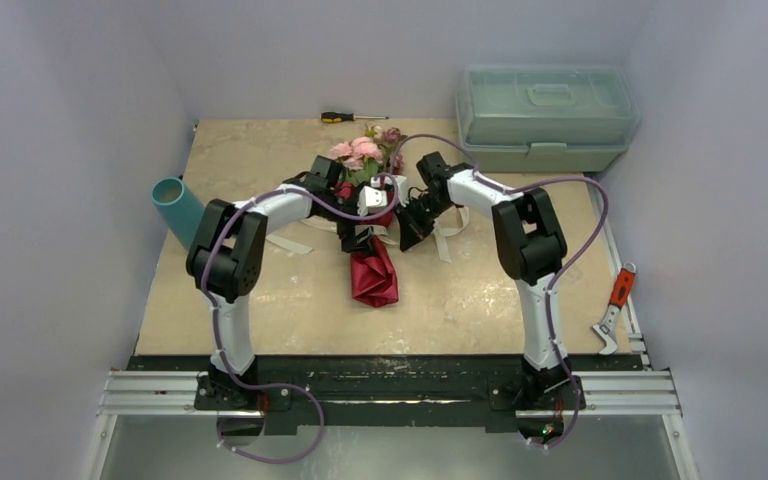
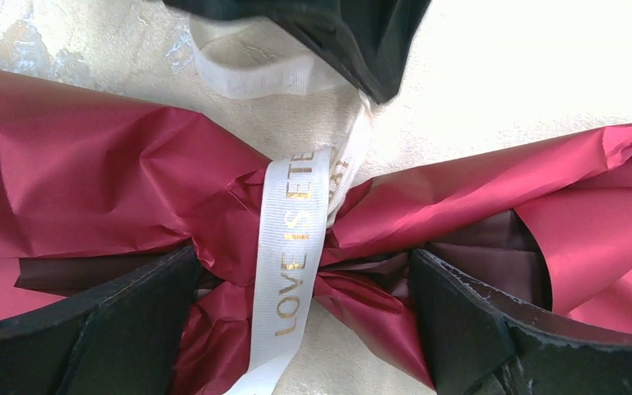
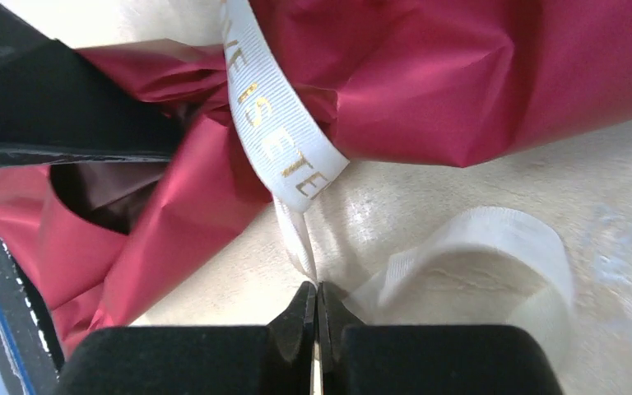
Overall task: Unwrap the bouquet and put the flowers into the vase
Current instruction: Untie the ribbon from the wrapping paper.
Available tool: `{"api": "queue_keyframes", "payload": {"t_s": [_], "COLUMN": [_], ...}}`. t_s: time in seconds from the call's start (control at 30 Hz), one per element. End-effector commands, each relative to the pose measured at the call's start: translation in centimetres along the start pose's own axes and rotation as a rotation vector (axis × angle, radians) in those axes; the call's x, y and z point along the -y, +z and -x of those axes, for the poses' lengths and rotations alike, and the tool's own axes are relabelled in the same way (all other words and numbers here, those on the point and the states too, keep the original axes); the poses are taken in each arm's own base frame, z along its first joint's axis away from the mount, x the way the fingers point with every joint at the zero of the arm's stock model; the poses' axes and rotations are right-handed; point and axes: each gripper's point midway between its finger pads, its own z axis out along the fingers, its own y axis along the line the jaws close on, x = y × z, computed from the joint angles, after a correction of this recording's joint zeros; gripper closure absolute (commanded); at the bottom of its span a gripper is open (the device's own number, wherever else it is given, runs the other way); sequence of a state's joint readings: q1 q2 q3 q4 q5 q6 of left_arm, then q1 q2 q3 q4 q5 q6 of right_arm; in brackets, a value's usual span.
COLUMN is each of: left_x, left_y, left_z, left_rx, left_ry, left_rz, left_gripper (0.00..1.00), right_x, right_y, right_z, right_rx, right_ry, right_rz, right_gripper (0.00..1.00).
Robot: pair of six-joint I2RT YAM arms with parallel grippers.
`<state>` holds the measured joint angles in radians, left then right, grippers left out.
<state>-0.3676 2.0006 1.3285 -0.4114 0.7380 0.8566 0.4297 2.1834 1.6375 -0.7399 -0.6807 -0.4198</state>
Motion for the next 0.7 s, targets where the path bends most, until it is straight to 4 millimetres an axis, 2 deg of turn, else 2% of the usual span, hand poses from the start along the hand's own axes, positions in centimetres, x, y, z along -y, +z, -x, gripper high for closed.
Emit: {"api": "queue_keyframes", "payload": {"t_s": [0.0,0.07,0.17,0.23,0.27,0.33,0.47,0.53,0.6,0.67], "left_x": [4.0,3.9,3.9,4.0,4.1,4.2,4.2,4.1,3.7,3.1], "left_y": [0.3,0.4,0.4,0.4,0.4,0.4,0.4,0.3,0.2,-0.2], "left_z": [-9.3,-9.5,-9.8,-9.9,-9.9,-10.1,-9.9,-9.6,-8.5,-6.5], "left_rx": [-0.302,-0.307,-0.314,-0.316,-0.316,-0.322,-0.316,-0.306,-0.274,-0.212], "left_ry": [-0.166,-0.17,-0.17,-0.17,-0.172,-0.173,-0.171,-0.167,-0.165,-0.151], "left_rz": [-0.076,-0.072,-0.067,-0.061,-0.063,-0.067,-0.067,-0.066,-0.054,-0.034], "left_gripper": [0.0,0.0,0.0,0.0,0.0,0.0,0.0,0.0,0.0,0.0], "right_x": [-0.2,-1.3,-3.3,-3.8,-3.8,-3.2,-2.1,-1.9,-1.3,-0.8], "right_y": [-1.4,-3.6,-8.1,-10.2,-10.6,-10.3,-7.0,-5.7,-4.6,-3.6], "right_z": [1.4,3.5,6.9,8.2,8.4,7.6,5.1,4.5,3.8,3.0], "right_rx": [0.022,0.083,0.214,0.282,0.298,0.288,0.202,0.167,0.135,0.095], "right_ry": [-0.018,-0.041,-0.028,-0.026,-0.023,-0.014,-0.001,-0.016,-0.028,-0.024], "right_rz": [-0.021,-0.006,0.044,0.046,0.045,0.016,-0.011,-0.027,-0.042,-0.044], "right_gripper": [1.0,1.0,1.0,1.0,1.0,1.0,1.0,1.0,1.0,1.0]}}
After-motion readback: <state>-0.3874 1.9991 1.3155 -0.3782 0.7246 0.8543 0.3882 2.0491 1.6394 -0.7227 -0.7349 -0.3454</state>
